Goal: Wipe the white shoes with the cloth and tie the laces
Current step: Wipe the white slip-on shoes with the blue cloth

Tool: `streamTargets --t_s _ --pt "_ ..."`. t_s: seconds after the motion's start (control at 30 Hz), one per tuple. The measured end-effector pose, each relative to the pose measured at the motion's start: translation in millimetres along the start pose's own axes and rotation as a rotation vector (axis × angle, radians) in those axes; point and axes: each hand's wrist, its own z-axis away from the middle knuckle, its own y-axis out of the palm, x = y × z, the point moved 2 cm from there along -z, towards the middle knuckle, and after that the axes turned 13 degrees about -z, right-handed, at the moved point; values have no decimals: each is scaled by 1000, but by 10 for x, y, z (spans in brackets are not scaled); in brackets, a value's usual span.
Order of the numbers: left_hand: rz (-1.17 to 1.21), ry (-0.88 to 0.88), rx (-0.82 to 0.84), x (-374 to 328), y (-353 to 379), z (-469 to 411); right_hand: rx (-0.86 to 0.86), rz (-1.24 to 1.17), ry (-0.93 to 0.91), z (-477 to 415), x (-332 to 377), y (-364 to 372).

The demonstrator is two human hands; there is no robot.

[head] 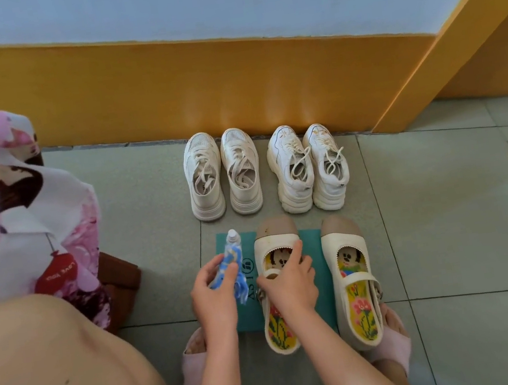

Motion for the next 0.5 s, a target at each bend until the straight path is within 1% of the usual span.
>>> streamTargets --t_s 0.2,0.33,0.5 --pt "-115 101 94 -38 272 31 -33 -82 -41 -7 -145 -121" --pt "-262 286 116 -182 568 -47 -41 -100 -55 27 -240 -176" --pt "-493 470 237 -483 892 -318 -21 -105 -61 16 -292 -235"
